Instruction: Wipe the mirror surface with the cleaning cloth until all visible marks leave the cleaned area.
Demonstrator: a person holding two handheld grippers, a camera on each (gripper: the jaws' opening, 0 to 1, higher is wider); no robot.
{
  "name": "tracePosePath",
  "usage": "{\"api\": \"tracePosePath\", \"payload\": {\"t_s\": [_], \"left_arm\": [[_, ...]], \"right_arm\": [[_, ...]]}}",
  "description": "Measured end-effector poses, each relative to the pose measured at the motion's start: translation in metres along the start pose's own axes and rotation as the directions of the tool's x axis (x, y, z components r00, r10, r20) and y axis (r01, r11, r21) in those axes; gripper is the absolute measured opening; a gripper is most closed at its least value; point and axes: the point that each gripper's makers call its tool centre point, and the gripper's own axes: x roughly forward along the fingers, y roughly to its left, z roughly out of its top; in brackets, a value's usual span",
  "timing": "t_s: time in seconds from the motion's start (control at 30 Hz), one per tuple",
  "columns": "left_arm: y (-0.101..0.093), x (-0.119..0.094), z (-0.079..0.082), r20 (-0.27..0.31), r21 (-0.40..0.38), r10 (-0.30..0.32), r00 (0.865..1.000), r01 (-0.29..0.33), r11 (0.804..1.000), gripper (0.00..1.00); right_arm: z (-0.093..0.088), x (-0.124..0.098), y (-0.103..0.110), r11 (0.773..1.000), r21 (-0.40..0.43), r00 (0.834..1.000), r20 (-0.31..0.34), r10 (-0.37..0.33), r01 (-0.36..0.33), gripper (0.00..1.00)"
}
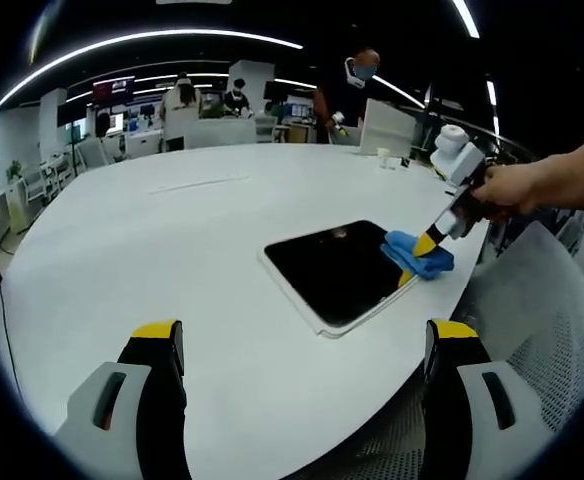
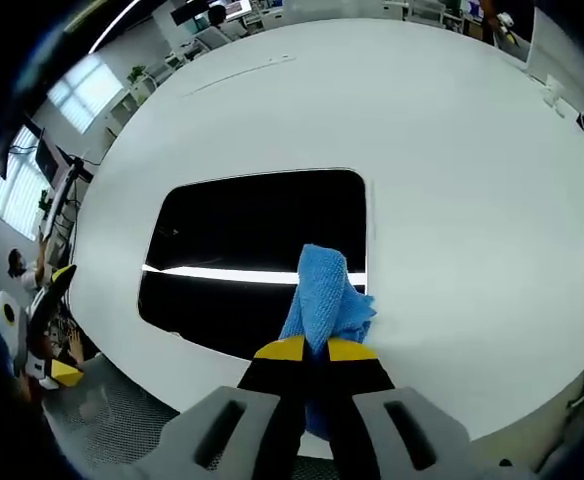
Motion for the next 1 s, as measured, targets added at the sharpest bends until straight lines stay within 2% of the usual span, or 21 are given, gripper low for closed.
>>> {"api": "tracePosePath", "payload": {"t_s": [0.37,0.57,1.0], "left_arm": [[-0.003,0.001,-0.006,-0.032,0.016,-0.010,0.999,0.011,1.000,0.99],[-0.004,0.000,-0.007,-0.039,0.019,-0.021,0.999,0.022,1.000,0.99],[-0.004,-0.004,-0.009,-0.044,0.012,-0.027,0.999,0.028,1.000,0.99]], "right_arm": [[0.003,0.008,0.029,1.000,-0.008,1.000,-0.005,0.029,-0.029,0.00],[0.004,0.009,0.045,0.998,-0.044,0.999,-0.016,0.039,-0.040,0.00],[0.008,0.017,0.073,0.996,-0.059,0.998,-0.025,0.064,-0.066,0.00]]}}
